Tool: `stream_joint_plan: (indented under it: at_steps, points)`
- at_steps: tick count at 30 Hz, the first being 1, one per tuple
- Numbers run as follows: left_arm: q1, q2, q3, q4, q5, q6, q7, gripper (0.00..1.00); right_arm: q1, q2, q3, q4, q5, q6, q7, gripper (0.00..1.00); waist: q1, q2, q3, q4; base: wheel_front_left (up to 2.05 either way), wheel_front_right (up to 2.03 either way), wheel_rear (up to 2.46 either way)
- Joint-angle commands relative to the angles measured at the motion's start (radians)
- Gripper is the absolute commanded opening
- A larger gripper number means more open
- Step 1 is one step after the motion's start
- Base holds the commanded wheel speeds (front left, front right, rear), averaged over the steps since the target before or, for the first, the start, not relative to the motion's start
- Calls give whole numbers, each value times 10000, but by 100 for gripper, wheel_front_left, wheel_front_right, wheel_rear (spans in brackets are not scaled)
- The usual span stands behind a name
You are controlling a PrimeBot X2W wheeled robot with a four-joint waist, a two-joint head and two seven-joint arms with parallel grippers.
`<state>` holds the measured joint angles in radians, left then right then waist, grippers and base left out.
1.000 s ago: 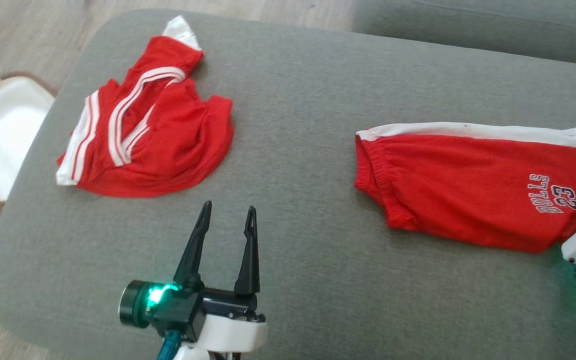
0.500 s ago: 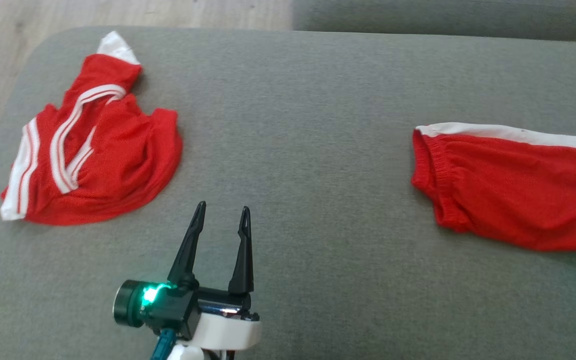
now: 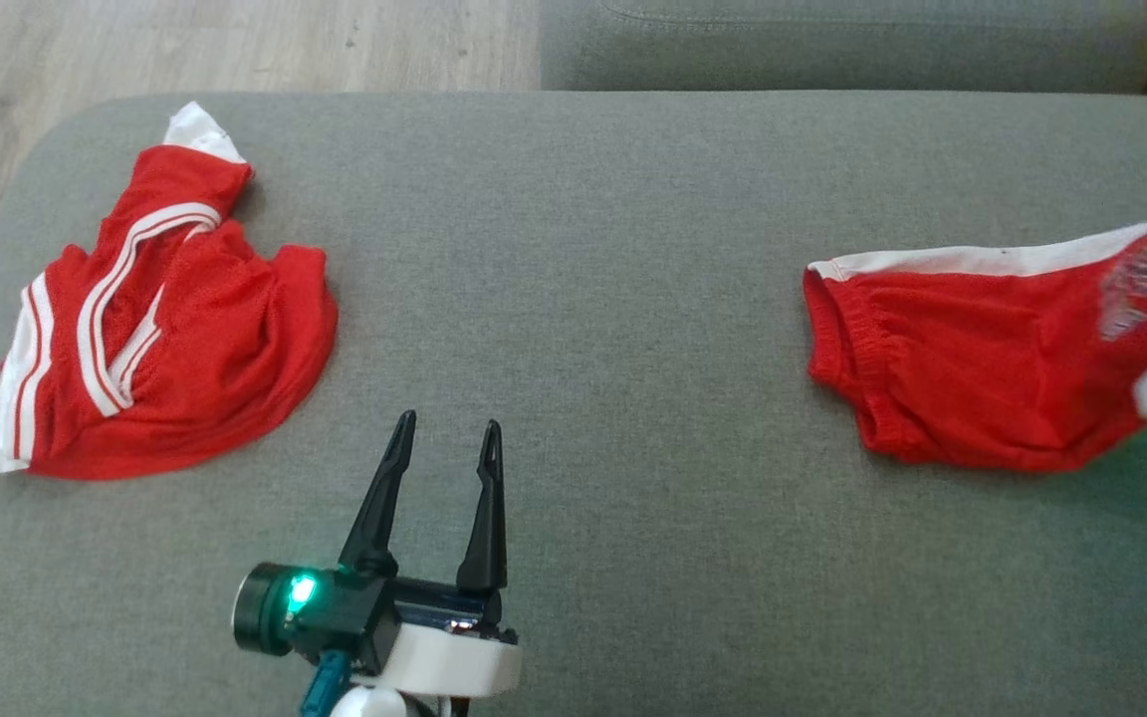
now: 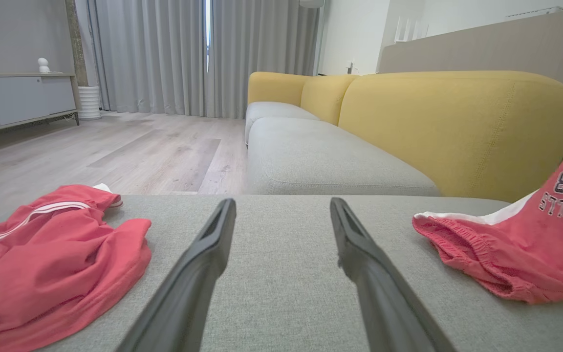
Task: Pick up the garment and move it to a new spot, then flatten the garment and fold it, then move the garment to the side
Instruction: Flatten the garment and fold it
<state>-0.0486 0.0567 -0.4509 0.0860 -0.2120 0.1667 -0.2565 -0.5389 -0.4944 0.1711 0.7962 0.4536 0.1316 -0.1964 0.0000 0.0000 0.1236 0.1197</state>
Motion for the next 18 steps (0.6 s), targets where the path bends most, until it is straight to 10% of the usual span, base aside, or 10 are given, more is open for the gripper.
stream_joint_plan:
  at_steps: [1, 12, 15, 18]
  points:
    - [-271, -63, 291, -265, -99, 4, -53, 100, -93, 0, 301, -633, -317, -9, 116, 0, 0, 0, -77, 72, 0, 0, 0]
    - [-164, -64, 159, -261, -460, -1, -53, 100, 1086, 1590, 2478, -3351, -1417, -9, 2284, 3, 0, 0, -234, 595, 0, 0, 0]
    - [-189, -64, 134, -292, -562, 35, -53, 100, 1336, 1729, 2728, -3469, -1342, -9, 2395, 100, 0, 0, -274, 678, 0, 0, 0]
    - [-123, -64, 194, -315, -627, 74, -53, 100, 1572, 1847, 2688, -3648, -1215, -9, 2170, 100, 0, 0, -381, 641, 0, 0, 0]
